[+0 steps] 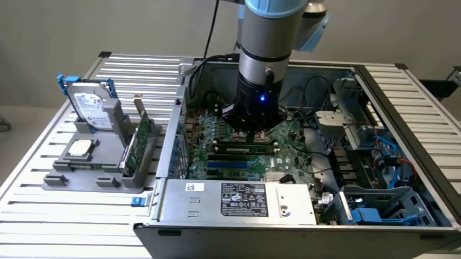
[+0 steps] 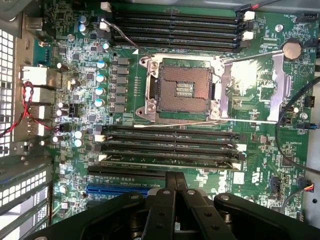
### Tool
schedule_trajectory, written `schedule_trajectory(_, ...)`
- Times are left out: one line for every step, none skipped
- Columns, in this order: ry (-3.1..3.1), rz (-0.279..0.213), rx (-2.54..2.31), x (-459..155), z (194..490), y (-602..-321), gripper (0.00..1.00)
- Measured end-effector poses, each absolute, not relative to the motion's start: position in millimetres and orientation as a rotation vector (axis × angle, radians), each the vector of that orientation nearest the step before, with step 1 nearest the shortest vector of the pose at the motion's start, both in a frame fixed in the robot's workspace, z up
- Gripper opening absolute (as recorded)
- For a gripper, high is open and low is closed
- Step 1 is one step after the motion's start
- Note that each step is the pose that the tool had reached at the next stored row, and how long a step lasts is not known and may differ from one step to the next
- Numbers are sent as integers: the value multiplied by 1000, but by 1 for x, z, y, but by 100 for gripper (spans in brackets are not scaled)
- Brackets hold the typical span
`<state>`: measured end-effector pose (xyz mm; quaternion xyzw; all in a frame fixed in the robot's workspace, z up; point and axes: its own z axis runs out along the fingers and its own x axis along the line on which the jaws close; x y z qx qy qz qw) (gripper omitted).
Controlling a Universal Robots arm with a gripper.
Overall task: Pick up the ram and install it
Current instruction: 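Press down the ram until it locks into place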
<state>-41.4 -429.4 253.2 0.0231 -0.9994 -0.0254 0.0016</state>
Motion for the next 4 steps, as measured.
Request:
schedule_trajectory(-3137,-80,72,-41,253,-429,11)
schedule_trajectory(-3137,-80,72,-41,253,-429,11)
schedule_trajectory(-3137,-80,72,-41,253,-429,11)
schedule_trajectory(-3137,-80,72,-41,253,-429,11)
